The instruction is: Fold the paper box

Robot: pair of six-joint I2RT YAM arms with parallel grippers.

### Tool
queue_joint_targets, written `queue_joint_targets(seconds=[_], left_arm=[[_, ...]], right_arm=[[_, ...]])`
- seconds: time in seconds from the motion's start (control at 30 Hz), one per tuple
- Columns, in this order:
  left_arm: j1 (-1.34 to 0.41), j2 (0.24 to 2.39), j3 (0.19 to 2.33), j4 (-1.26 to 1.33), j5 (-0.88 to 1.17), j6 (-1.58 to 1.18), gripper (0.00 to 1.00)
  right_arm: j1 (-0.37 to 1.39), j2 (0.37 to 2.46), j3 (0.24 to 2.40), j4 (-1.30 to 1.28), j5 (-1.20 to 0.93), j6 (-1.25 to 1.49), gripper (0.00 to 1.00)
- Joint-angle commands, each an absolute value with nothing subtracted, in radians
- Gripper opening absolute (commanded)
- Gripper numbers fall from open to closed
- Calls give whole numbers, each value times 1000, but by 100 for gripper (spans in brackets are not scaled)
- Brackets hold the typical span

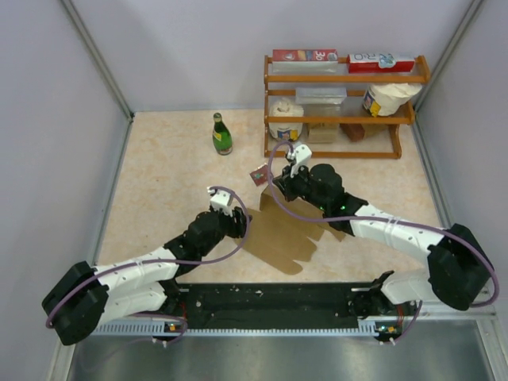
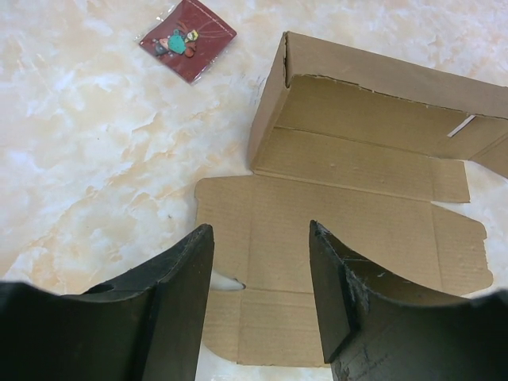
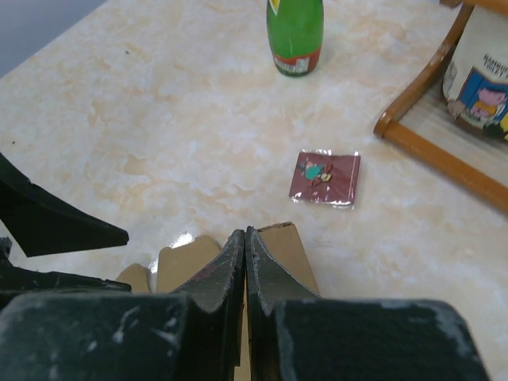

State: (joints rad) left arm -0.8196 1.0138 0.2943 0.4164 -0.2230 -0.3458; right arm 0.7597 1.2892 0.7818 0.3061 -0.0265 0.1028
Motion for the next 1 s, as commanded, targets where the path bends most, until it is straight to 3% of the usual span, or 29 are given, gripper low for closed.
queue_joint_targets(seconds=[0.0,0.97], left_arm=[[-824,999,336,420,-232,-350,55],[-822,1037,362,420,-221,-344,53]], right_arm=[[742,1342,795,368,-23,199,0],[744,1511,744,423,-34,219,0]])
